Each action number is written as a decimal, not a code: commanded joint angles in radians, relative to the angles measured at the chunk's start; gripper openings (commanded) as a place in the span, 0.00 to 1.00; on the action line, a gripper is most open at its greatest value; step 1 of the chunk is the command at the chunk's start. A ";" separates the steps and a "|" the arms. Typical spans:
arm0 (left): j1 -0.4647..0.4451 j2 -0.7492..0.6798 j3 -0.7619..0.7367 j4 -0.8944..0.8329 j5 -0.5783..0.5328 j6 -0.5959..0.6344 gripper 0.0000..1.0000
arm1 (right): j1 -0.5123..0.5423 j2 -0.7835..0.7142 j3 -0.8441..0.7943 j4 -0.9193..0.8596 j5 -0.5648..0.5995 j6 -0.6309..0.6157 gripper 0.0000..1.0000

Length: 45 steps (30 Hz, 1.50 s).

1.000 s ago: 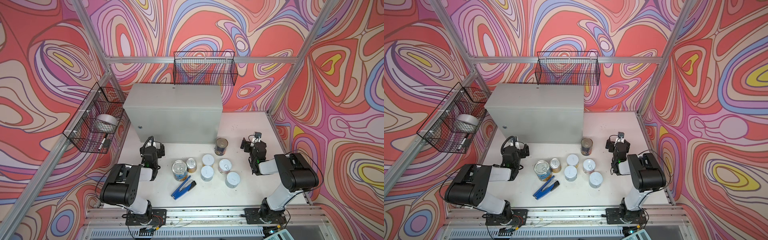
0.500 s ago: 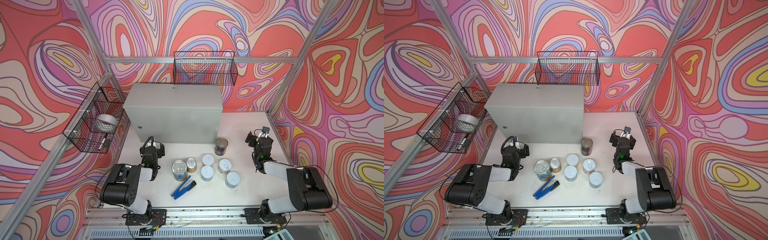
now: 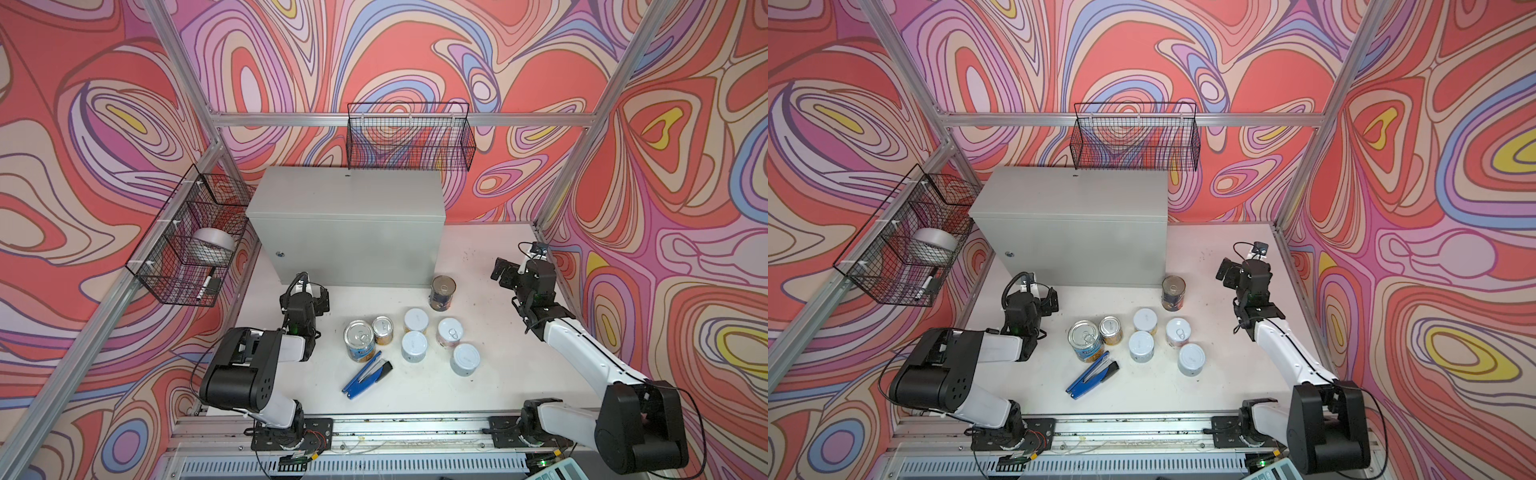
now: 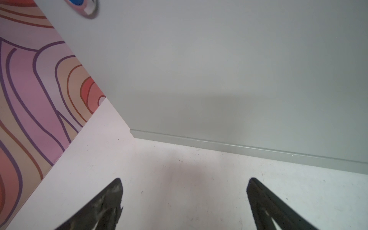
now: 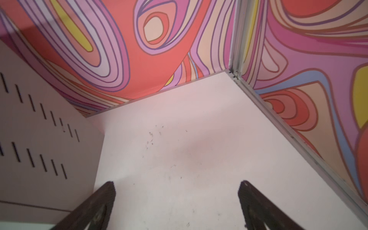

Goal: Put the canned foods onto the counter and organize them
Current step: 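Reach the right gripper to the dark blue can while the left arm rises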

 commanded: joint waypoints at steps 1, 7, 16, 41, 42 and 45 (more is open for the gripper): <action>0.005 0.008 -0.004 0.041 0.006 -0.001 1.00 | 0.014 -0.017 0.052 -0.152 -0.160 0.041 0.98; 0.010 0.001 -0.002 0.034 0.021 0.002 1.00 | 0.055 -0.032 0.072 -0.215 -0.248 0.029 0.99; -0.001 -0.146 0.007 -0.121 -0.036 -0.020 0.95 | 0.116 -0.027 0.076 -0.285 -0.236 0.011 0.99; -0.216 -0.519 0.124 -0.745 -0.040 -0.124 1.00 | 0.396 0.063 0.140 -0.342 -0.068 0.029 0.98; -0.215 -0.515 0.133 -0.752 -0.037 -0.127 1.00 | 0.401 0.071 0.141 -0.340 -0.069 0.036 0.99; -0.215 -0.507 0.179 -0.799 -0.045 -0.130 1.00 | 0.415 0.097 0.142 -0.332 -0.075 0.047 0.98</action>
